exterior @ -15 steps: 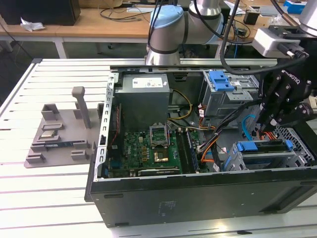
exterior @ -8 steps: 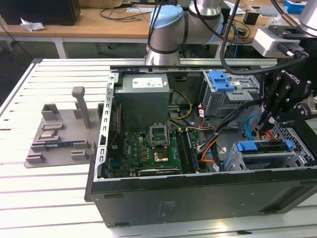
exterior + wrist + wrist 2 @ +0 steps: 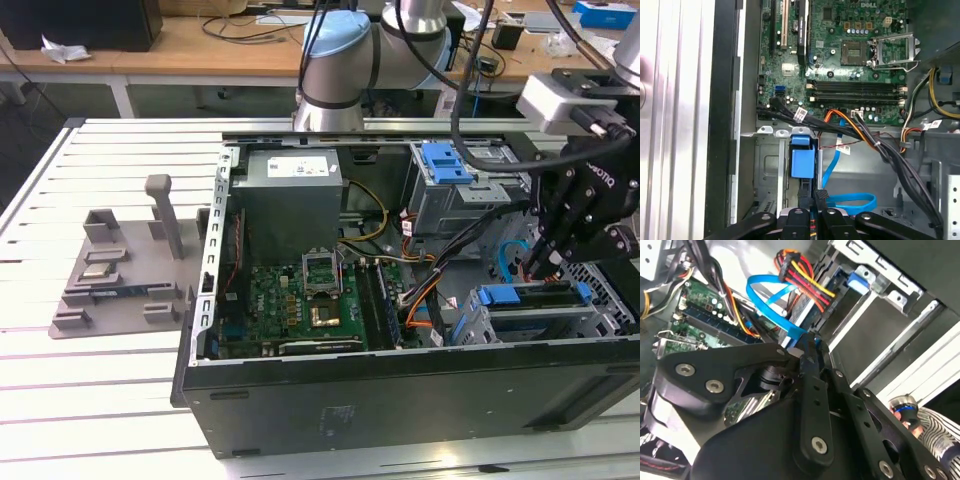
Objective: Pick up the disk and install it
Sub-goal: 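Insert the second disk wire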
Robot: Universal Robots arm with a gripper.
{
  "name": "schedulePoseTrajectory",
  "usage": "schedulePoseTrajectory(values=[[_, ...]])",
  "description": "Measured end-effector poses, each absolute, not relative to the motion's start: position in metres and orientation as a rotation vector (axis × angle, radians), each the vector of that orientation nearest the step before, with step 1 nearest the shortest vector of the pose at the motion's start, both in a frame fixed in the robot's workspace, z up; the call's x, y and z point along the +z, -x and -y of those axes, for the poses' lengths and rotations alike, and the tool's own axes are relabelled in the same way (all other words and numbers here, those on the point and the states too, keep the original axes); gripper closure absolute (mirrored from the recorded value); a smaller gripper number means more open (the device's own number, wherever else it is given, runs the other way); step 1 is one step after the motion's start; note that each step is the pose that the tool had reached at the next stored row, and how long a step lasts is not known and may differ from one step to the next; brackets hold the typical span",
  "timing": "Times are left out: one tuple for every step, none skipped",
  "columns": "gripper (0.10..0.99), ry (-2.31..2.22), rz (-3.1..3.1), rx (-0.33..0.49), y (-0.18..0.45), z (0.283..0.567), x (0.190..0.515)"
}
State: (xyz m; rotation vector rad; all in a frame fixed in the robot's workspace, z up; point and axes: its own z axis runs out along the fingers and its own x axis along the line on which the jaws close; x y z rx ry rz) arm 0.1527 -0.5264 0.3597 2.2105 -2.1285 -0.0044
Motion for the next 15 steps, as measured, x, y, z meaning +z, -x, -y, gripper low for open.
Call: schedulePoseTrajectory(values=[[0.925, -2.210, 2.128, -0.005, -0.153, 0.527, 0.358], [0.925, -2.210, 2.128, -0.006, -0.153, 0.527, 0.356], [0.925, -2.209, 2.127, -0.007, -0.154, 0.527, 0.353], [0.925, -2.209, 2.127, -0.008, -0.155, 0.527, 0.351], [0.925, -2.209, 2.126, -0.009, -0.156, 0.527, 0.350], [0.925, -2.208, 2.126, -0.010, -0.157, 0.527, 0.348], [0.925, -2.208, 2.126, -0.010, -0.158, 0.527, 0.348], [0.925, -2.208, 2.126, -0.010, -0.158, 0.527, 0.347], [0.925, -2.208, 2.126, -0.010, -0.159, 0.527, 0.346], [0.925, -2.207, 2.126, -0.010, -0.158, 0.527, 0.346], [0.925, -2.208, 2.126, -0.011, -0.159, 0.527, 0.344], [0.925, -2.208, 2.125, -0.010, -0.159, 0.527, 0.343], [0.925, -2.208, 2.126, -0.010, -0.159, 0.527, 0.343], [0.925, -2.208, 2.126, -0.010, -0.159, 0.527, 0.341], [0.925, -2.208, 2.125, -0.010, -0.159, 0.527, 0.341]])
